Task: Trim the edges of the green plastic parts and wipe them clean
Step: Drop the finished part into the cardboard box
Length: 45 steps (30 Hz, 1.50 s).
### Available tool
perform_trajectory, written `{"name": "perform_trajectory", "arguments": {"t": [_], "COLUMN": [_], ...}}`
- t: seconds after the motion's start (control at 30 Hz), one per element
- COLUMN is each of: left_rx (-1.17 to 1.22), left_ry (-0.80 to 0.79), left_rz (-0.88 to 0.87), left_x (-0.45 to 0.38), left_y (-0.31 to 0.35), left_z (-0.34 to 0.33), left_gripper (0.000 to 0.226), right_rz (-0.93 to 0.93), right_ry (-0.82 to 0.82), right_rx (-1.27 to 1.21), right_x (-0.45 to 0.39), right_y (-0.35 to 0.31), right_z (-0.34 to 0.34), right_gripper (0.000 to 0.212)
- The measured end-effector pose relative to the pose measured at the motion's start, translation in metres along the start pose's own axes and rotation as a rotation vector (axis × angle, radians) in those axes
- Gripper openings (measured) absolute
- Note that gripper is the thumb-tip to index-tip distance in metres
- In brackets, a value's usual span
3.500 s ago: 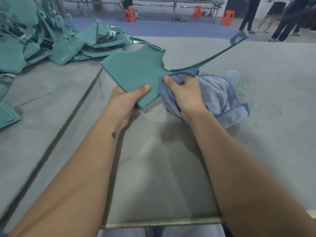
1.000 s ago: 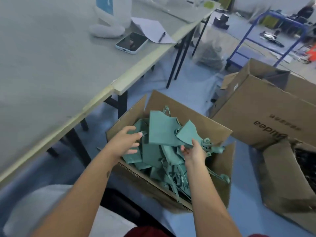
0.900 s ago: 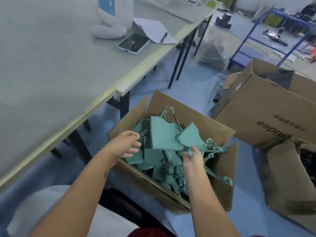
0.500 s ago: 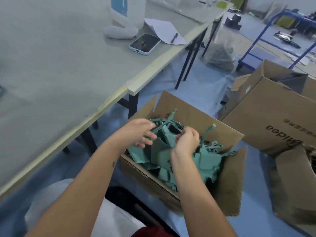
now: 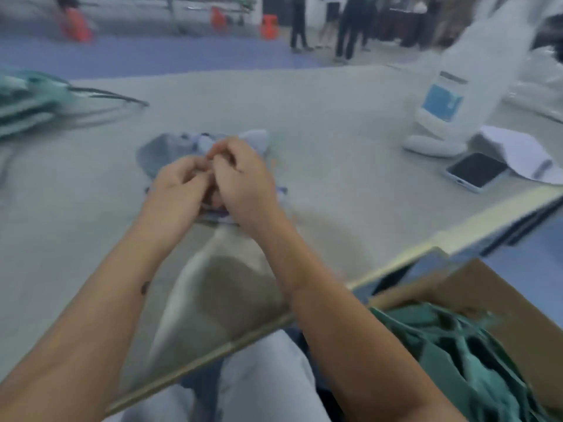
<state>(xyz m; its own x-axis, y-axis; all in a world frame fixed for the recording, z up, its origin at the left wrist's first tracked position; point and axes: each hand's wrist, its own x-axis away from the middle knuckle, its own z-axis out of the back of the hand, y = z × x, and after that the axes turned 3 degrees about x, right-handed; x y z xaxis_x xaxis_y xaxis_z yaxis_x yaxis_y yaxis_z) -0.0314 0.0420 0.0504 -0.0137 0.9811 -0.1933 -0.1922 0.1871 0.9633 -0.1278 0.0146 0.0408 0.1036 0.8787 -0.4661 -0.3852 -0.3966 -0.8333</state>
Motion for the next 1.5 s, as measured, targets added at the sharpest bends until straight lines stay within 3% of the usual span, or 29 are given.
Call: {"name": "perform_trajectory", "arguments": {"t": [0.1, 0.2, 0.3, 0.37, 0.43, 0.5, 0.6, 0.67, 0.73, 0.87, 1.03, 1.1, 1.2, 1.33, 1.43, 1.5], "left_rx": [-0.107, -0.195, -0.306, -0.401, -0.292, -0.062, 0.109, 0.131, 0.091, 0.016, -0.016, -0.047, -0.081, -0.116, -0.182, -0.198], "left_ry": [0.157, 0.231, 0.140, 0.073, 0.031, 0.103, 0.303, 0.348, 0.363, 0.406, 0.416, 0.396, 0.371, 0.329, 0.304, 0.294], "left_rz": [0.061, 0.139, 0.150, 0.087, 0.024, -0.006, -0.019, -0.014, -0.008, 0.055, 0.139, 0.136, 0.139, 0.175, 0.178, 0.178], "left_x": [-0.008, -0.017, -0.026, -0.034, -0.040, -0.044, -0.048, -0.049, -0.048, -0.046, -0.048, -0.046, -0.044, -0.044, -0.046, -0.048], "left_y": [-0.017, -0.030, -0.041, -0.045, -0.047, -0.052, -0.062, -0.067, -0.071, -0.076, -0.075, -0.076, -0.077, -0.080, -0.084, -0.086], "left_z": [0.051, 0.080, 0.087, 0.083, 0.073, 0.061, 0.055, 0.057, 0.062, 0.067, 0.065, 0.064, 0.062, 0.060, 0.059, 0.060], "left_gripper": [0.025, 0.023, 0.027, 0.029, 0.039, 0.047, 0.042, 0.035, 0.031, 0.025, 0.021, 0.021, 0.019, 0.015, 0.017, 0.020], "right_rz": [0.050, 0.154, 0.263, 0.355, 0.408, 0.419, 0.278, 0.204, 0.174, 0.084, -0.081, -0.088, -0.268, -0.537, -0.392, -0.095], "right_ry": [-0.182, -0.261, -0.241, -0.172, -0.076, -0.019, -0.155, -0.189, -0.144, -0.015, 0.379, 0.410, 0.375, 0.512, 0.752, 0.821], "right_rx": [0.127, 0.301, 0.443, 0.499, 0.500, 0.525, 0.665, 0.721, 0.699, 0.578, 0.200, 0.179, 0.501, 0.575, 0.786, 0.789], "right_x": [-0.021, -0.029, -0.026, -0.025, -0.026, -0.028, -0.039, -0.047, -0.053, -0.056, -0.065, -0.072, -0.083, -0.086, -0.083, -0.078], "right_y": [-0.012, -0.009, 0.011, 0.023, 0.026, 0.026, 0.033, 0.044, 0.050, 0.049, 0.039, 0.040, 0.055, 0.065, 0.055, 0.039], "right_z": [-0.057, -0.091, -0.089, -0.078, -0.072, -0.070, -0.065, -0.057, -0.049, -0.042, -0.022, -0.012, 0.003, 0.022, 0.024, 0.016], "right_gripper": [0.011, 0.009, 0.006, 0.015, 0.021, 0.034, 0.068, 0.053, 0.024, 0.023, 0.016, 0.028, 0.063, 0.071, 0.069, 0.064]}}
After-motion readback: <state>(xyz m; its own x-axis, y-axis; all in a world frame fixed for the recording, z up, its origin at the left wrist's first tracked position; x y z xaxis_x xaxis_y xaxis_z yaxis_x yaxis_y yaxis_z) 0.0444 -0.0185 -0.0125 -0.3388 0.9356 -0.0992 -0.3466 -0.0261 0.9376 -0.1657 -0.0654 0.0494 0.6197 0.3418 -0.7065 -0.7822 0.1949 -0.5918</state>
